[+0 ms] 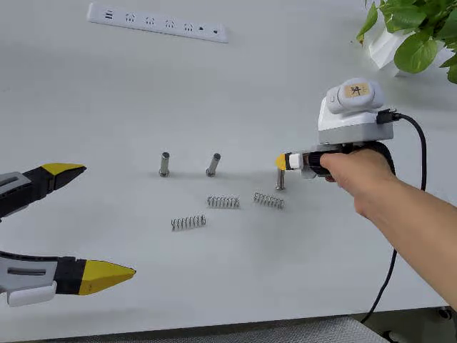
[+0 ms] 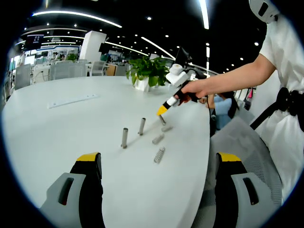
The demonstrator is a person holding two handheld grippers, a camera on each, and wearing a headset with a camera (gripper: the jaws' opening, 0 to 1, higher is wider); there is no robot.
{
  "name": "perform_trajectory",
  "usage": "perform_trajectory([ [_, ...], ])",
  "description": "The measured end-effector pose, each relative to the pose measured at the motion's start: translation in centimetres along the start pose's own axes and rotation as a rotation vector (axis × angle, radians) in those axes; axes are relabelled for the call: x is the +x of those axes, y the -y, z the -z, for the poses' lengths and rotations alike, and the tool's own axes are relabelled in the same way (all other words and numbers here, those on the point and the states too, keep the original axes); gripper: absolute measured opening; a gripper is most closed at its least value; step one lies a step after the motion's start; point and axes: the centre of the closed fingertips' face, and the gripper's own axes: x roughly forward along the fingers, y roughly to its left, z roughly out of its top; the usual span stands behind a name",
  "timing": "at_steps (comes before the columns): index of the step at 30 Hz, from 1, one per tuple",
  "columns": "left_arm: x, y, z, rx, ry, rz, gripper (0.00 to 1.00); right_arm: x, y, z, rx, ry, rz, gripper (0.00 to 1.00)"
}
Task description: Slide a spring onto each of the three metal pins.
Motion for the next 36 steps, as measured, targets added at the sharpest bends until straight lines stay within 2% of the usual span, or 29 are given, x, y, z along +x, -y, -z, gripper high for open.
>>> perform_trajectory([
  [10,0.1,0.2,0.1,-0.004,0.000,0.003,0.99,-0.9,-0.8,0.1,-0.021,0.055,-0.024,0.03],
  [15,0.1,0.2,0.1,-0.003,-0.002,0.005,0.99,-0.7,-0.6,-0.2,-0.036,0.080,-0.036,0.03],
  [30,0.0,0.2,0.1,-0.003,-0.007,0.006,0.99,-1.5,-2.1,-1.3,-0.089,0.176,-0.068,0.03],
  [36,0.0,0.1,0.0,-0.004,-0.008,0.007,0.99,-1.6,-2.7,-1.5,-0.143,0.194,-0.068,0.03],
])
